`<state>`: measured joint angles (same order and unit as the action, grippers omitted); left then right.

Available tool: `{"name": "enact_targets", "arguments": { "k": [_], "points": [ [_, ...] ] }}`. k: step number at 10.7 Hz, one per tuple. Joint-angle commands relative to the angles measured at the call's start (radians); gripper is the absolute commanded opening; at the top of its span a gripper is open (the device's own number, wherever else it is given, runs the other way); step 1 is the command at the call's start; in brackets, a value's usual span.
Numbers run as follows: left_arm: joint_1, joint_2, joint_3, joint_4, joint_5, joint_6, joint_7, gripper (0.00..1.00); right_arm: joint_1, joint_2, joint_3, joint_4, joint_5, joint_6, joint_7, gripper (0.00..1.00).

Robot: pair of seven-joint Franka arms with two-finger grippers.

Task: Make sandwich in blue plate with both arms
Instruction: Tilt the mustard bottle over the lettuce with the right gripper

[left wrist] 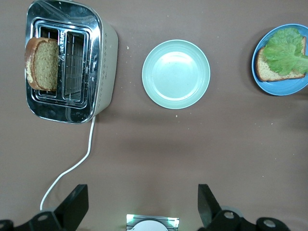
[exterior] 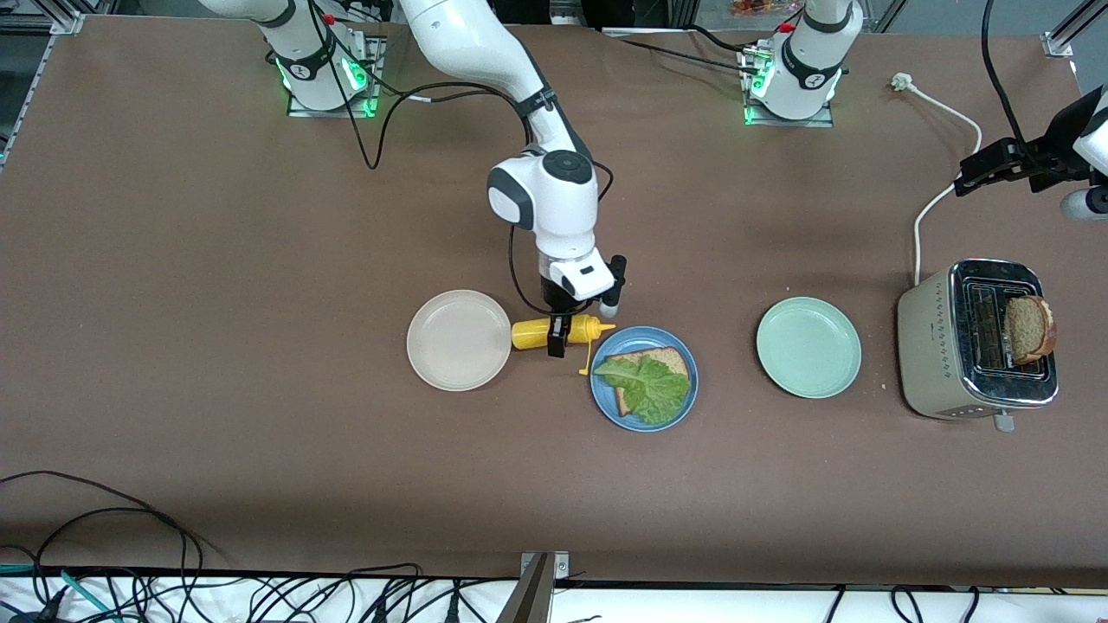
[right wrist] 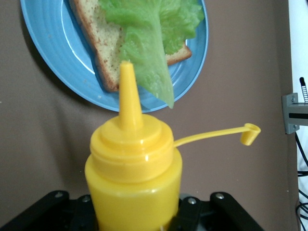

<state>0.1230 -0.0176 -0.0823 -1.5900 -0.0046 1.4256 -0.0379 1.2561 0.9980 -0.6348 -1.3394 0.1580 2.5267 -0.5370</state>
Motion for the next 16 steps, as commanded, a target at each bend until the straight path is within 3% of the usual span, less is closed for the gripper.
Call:
{"name": "enact_targets", "arguments": {
  "k": [1, 5, 10, 12, 16],
  "points": [
    [0.007, 0.004, -0.007, 0.021, -0.002, -0.016, 0.01, 1.0, 0.0, 0.1, -0.036, 0.201, -0.128, -0.221, 0.049, 0.0],
    [0.009, 0.004, -0.005, 0.019, -0.002, -0.016, 0.01, 1.0, 0.008, 0.116, -0.042, 0.207, -0.283, -0.318, 0.052, 0.0],
    [0.009, 0.004, -0.004, 0.021, 0.0, -0.013, 0.009, 1.0, -0.004, 0.126, -0.063, 0.243, -0.368, -0.379, 0.057, 0.0],
    [0.015, 0.005, -0.004, 0.021, 0.0, -0.01, 0.01, 1.0, 0.003, 0.128, -0.078, 0.243, -0.455, -0.391, 0.083, 0.0],
    [0.026, 0.018, -0.004, 0.022, 0.0, -0.01, 0.01, 1.0, 0.011, 0.129, -0.074, 0.243, -0.468, -0.398, 0.141, 0.0]
  ]
}}
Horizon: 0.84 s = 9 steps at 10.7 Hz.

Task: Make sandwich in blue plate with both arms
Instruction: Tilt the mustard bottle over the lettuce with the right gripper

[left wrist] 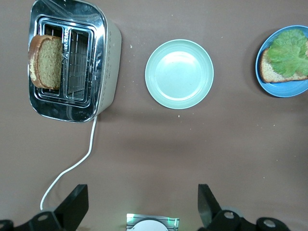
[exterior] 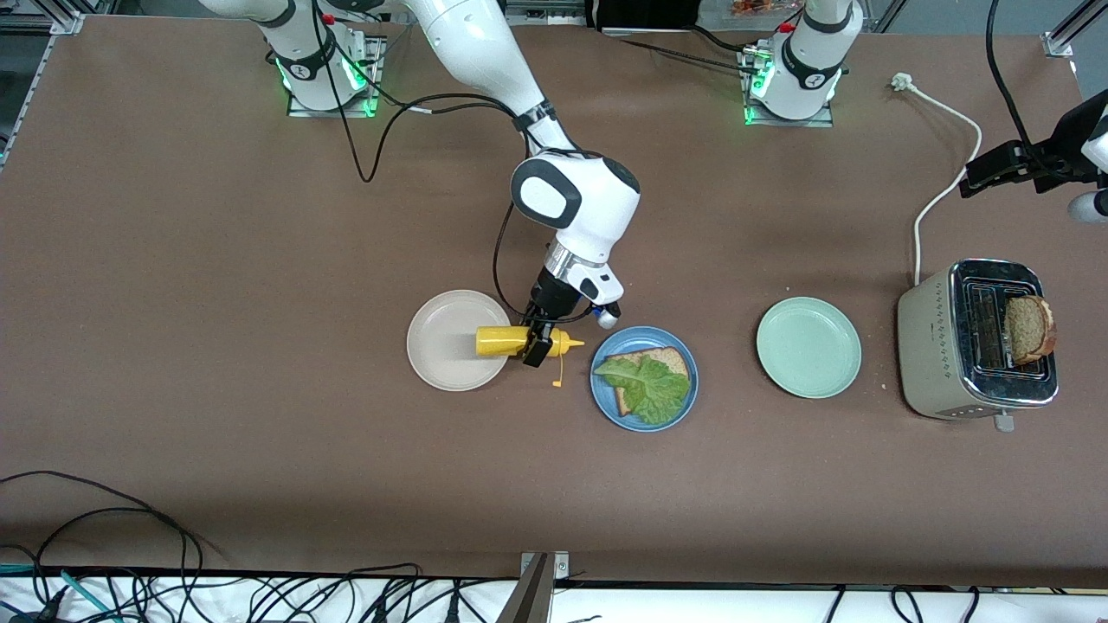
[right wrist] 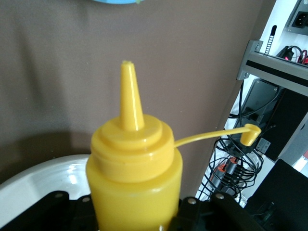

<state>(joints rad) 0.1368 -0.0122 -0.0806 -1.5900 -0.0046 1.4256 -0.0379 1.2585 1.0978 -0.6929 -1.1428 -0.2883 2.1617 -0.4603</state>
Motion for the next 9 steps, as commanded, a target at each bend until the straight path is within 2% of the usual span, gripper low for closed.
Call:
{"name": "enact_targets", "arguments": {
  "k": [1, 3, 6, 9],
  "points": [
    [0.023, 0.014, -0.005, 0.022, 0.0, -0.01, 0.009, 1.0, 0.012, 0.03, -0.016, 0.046, -0.022, -0.034, 0.08, 0.0],
    [0.023, 0.014, -0.005, 0.022, 0.001, -0.01, 0.01, 1.0, 0.012, 0.028, -0.016, 0.046, -0.022, -0.046, 0.077, 0.0],
    [0.024, 0.017, -0.005, 0.022, 0.002, -0.01, 0.009, 1.0, 0.015, -0.033, -0.019, 0.046, -0.006, -0.117, 0.065, 0.0],
    [0.033, 0.05, -0.004, 0.022, 0.034, -0.007, 0.009, 1.0, 0.001, -0.206, -0.023, 0.012, 0.208, -0.172, -0.001, 0.0]
  ]
}}
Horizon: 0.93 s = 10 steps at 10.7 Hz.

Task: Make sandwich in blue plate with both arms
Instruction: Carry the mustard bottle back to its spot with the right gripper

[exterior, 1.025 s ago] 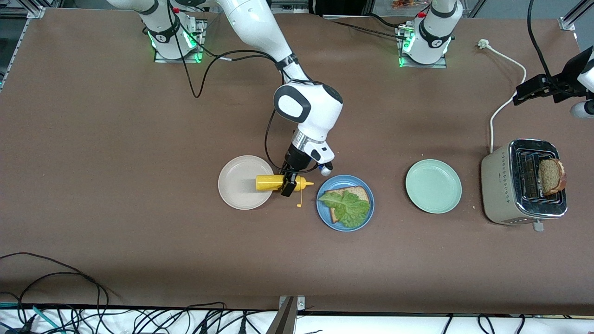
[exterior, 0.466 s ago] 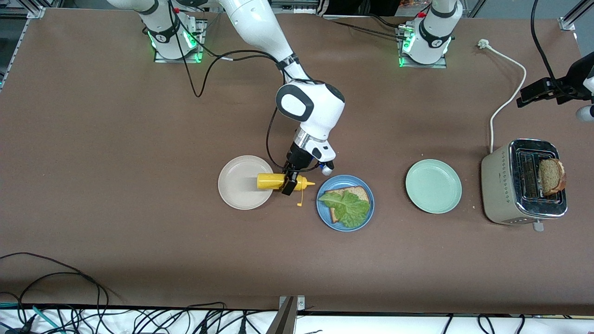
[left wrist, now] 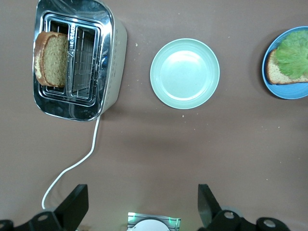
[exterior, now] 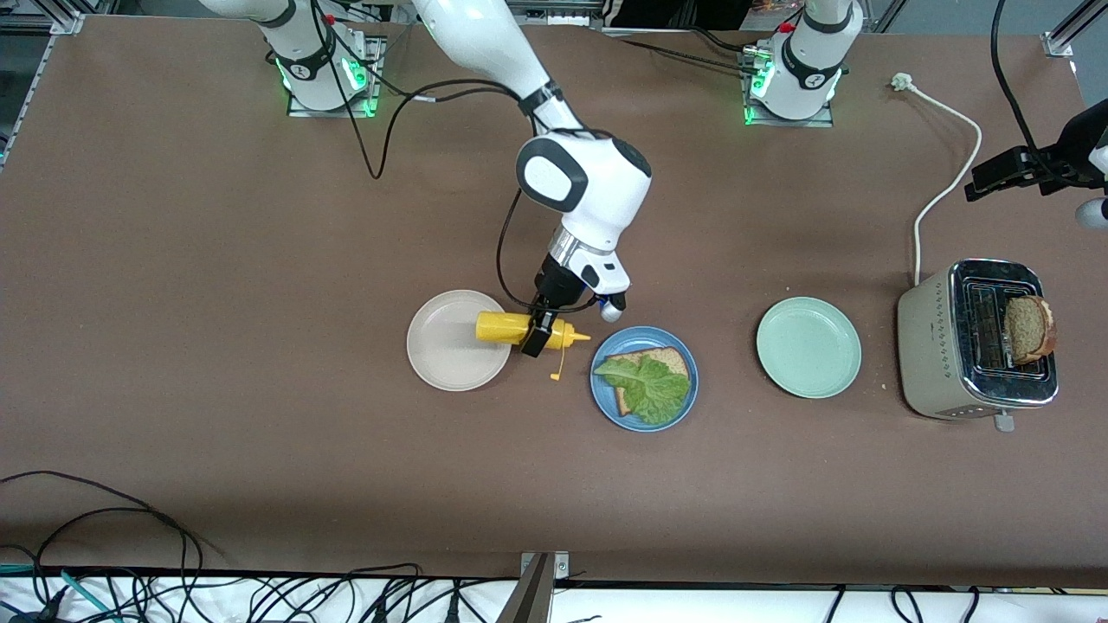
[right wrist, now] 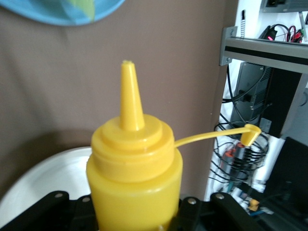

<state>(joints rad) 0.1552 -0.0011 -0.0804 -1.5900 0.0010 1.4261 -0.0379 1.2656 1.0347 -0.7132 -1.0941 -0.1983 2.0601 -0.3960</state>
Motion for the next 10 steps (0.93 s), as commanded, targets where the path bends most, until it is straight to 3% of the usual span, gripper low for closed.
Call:
{"name": "enact_targets", "arguments": {
  "k": [1, 4, 8, 10],
  "points": [
    [0.021, 0.043, -0.004, 0.022, 0.037, -0.007, 0.009, 1.0, -0.024, -0.207, -0.005, -0.056, 0.158, -0.102, -0.096, 0.0],
    [0.032, 0.076, -0.007, 0.022, 0.072, 0.026, 0.009, 1.0, -0.066, -0.425, -0.005, -0.226, 0.279, -0.124, -0.207, 0.0],
    [0.046, 0.099, -0.006, 0.022, 0.122, 0.089, 0.012, 1.0, -0.113, -0.694, -0.011, -0.481, 0.365, -0.123, -0.309, 0.0],
    [0.089, 0.127, -0.006, 0.022, 0.116, 0.103, 0.012, 1.0, -0.124, -0.824, -0.063, -0.577, 0.397, -0.124, -0.484, 0.0]
  ]
}}
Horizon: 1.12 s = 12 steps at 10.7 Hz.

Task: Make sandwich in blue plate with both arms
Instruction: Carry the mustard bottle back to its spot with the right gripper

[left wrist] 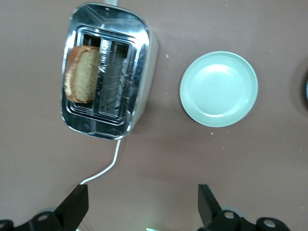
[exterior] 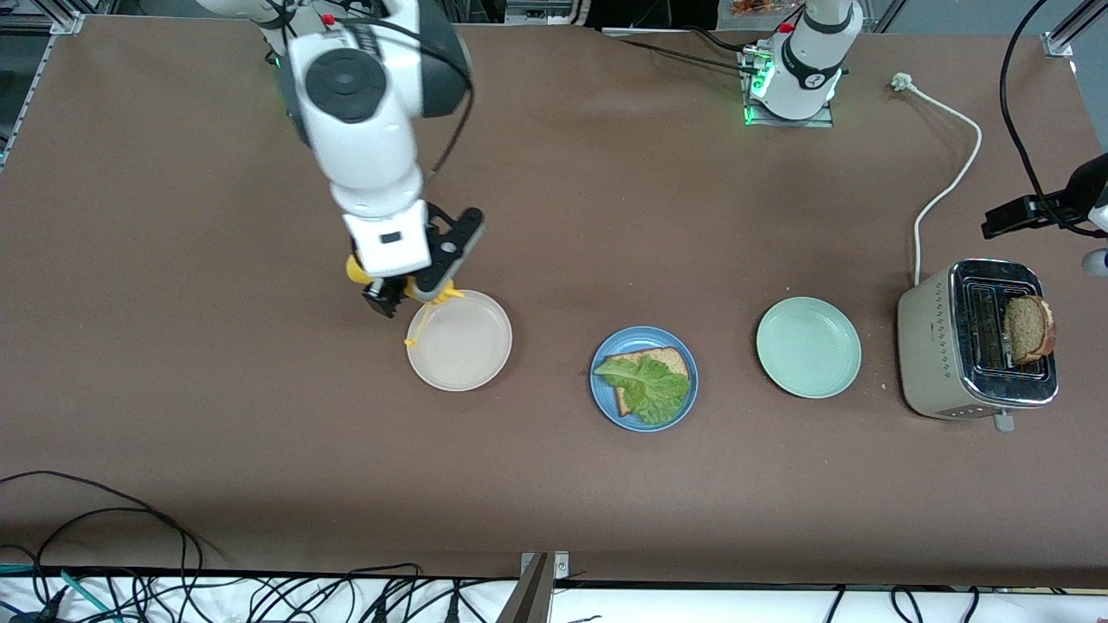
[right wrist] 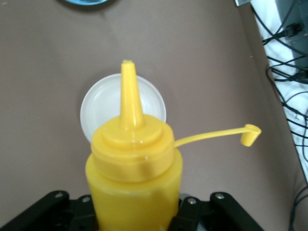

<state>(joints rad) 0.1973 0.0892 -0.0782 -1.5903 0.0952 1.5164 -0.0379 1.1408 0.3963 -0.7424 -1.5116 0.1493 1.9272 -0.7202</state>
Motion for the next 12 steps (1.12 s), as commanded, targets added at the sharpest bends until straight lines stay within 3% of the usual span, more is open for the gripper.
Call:
{"name": "enact_targets", "arguments": {
  "k": [1, 3, 5, 9, 12],
  "points": [
    [0.053, 0.055, -0.009, 0.024, 0.027, 0.013, 0.013, 1.0, -0.001, -0.233, -0.064, -0.211, 0.084, 0.009, -0.23, 0.0],
    [0.057, 0.089, -0.008, 0.03, 0.029, 0.016, 0.032, 1.0, -0.001, -0.26, -0.152, -0.268, 0.185, -0.002, -0.397, 0.0],
    [0.092, 0.164, -0.006, 0.075, 0.032, 0.037, 0.12, 1.0, -0.028, -0.246, -0.216, -0.317, 0.371, -0.01, -0.638, 0.0],
    [0.171, 0.265, -0.006, 0.132, 0.031, 0.125, 0.306, 1.0, -0.191, -0.197, -0.216, -0.416, 0.658, -0.055, -1.07, 0.0],
    [0.221, 0.323, -0.006, 0.133, 0.029, 0.203, 0.39, 1.0, -0.333, -0.018, -0.213, -0.414, 0.913, -0.245, -1.377, 0.0]
  ]
}}
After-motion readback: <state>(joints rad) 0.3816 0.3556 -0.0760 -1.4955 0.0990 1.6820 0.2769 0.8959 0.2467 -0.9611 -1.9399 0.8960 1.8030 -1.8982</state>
